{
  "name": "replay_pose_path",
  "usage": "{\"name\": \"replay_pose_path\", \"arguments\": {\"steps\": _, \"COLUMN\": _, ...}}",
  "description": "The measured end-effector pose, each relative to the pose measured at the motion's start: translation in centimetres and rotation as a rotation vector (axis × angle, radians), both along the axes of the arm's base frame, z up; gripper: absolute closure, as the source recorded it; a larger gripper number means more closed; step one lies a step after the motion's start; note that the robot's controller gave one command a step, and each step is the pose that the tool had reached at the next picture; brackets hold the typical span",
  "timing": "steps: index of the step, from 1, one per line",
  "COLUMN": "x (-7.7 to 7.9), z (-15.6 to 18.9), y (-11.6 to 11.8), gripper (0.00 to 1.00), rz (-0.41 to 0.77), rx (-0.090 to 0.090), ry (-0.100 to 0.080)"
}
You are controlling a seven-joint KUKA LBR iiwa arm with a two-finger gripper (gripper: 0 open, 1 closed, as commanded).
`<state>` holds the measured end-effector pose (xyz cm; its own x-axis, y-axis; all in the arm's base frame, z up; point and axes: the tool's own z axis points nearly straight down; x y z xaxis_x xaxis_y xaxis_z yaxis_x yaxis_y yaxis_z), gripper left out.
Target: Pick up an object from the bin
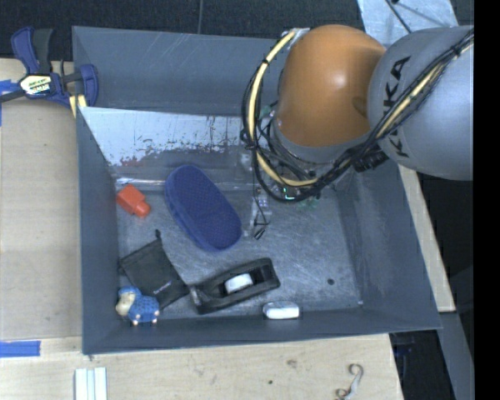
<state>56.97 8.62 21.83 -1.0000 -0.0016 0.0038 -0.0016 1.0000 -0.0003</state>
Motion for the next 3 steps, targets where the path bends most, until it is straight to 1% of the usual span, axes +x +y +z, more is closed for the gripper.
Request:
{"name": "replay_pose_path", "arguments": {"steps": 1, "x": 1.8, "z": -14.9, "y": 3.8, "gripper": 0.00, "rz": -0.014, "rx": 0.002, "ry": -0.009}}
{"name": "replay_pose_path", "arguments": {"steps": 2, "x": 1.8, "z": -14.3, "y": 3.9, "gripper": 1.00, "rz": -0.015, "rx": 0.002, "ry": -0.002}}
{"name": "replay_pose_path", "arguments": {"steps": 3, "x": 3.8, "z": -1.1, "y": 1.7, "gripper": 1.00, "rz": -0.010, "rx": 0.001, "ry": -0.016}}
